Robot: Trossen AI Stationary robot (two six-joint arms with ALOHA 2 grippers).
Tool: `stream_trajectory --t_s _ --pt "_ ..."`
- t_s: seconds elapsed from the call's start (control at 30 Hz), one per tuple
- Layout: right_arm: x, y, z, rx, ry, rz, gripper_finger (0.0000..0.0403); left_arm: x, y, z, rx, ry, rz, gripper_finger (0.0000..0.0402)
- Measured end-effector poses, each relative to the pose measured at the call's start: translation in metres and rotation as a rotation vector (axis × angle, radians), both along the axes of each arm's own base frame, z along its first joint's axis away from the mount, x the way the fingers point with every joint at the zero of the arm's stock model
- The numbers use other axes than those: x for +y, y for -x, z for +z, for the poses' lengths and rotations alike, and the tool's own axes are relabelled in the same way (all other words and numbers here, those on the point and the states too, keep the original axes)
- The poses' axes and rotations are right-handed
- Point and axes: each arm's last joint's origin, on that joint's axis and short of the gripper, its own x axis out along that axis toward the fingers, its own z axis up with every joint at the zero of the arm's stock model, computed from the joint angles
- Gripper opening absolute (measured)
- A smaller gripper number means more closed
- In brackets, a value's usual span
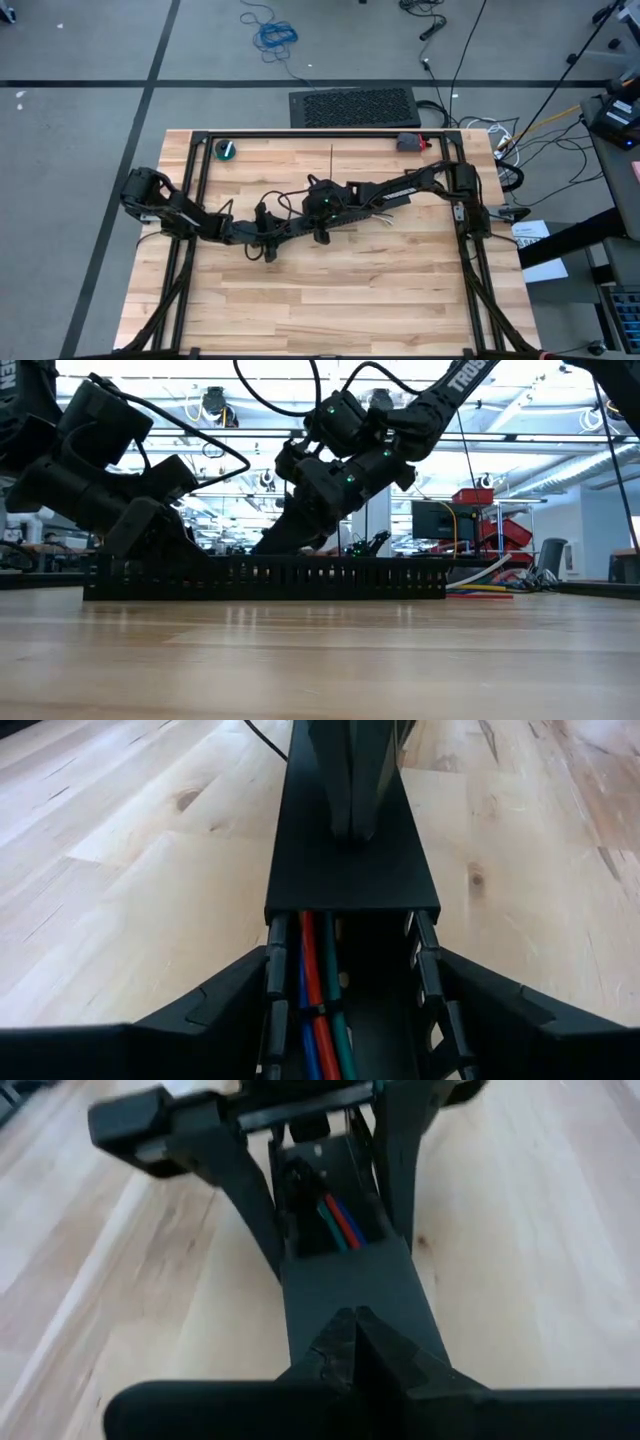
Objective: Ziptie cables
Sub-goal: Insert the cable duct cover
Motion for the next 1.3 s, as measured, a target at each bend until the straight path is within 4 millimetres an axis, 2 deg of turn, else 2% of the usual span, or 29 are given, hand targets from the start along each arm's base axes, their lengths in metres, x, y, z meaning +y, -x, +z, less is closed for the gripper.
stream_trajectory --t_s 0.1,0.17,0.33,0.47,0.53,0.67,0.73,0.83,1.03,1.3 --pt "0.000 -0.002 0.000 -0.028 -0.014 0.005 0.0000 0.000 0.000 0.000 0.001 0.000 0.000 0.0251" --pt "0.001 -0.002 0.006 -0.046 0.004 0.007 0.0000 0.000 0.000 0.000 0.003 0.000 0.000 0.0251" --pt "0.006 0.005 0.034 -0.084 0.077 0.014 0.0000 0.000 -0.001 0.000 0.004 0.002 -0.006 0.0251" --pt "0.005 0.014 0.071 -0.129 0.107 0.037 0.0000 0.000 -0.001 0.000 0.006 0.001 -0.012 0.0251" --pt "0.002 0.022 0.076 -0.077 0.106 0.033 0.0000 0.000 -0.001 0.000 0.007 0.002 -0.016 0.0251" --pt "-0.002 0.030 0.073 0.014 0.098 0.027 0.0000 0.000 -0.001 0.000 0.007 0.003 -0.019 0.0251" --pt "-0.002 0.027 0.064 0.036 0.096 0.032 0.0000 0.000 -0.001 0.000 0.007 0.003 -0.021 0.0251" --pt "-0.003 0.019 0.037 0.060 0.075 0.049 0.0000 0.000 -0.002 0.000 0.010 0.020 -0.053 0.0251" --pt "-0.005 -0.009 0.012 0.056 0.002 0.079 0.0000 0.003 -0.007 0.001 0.014 0.036 -0.071 0.0251" --pt "0.000 -0.013 0.012 0.064 -0.003 0.093 0.0000 0.004 -0.011 0.006 0.000 -0.004 -0.089 0.0251"
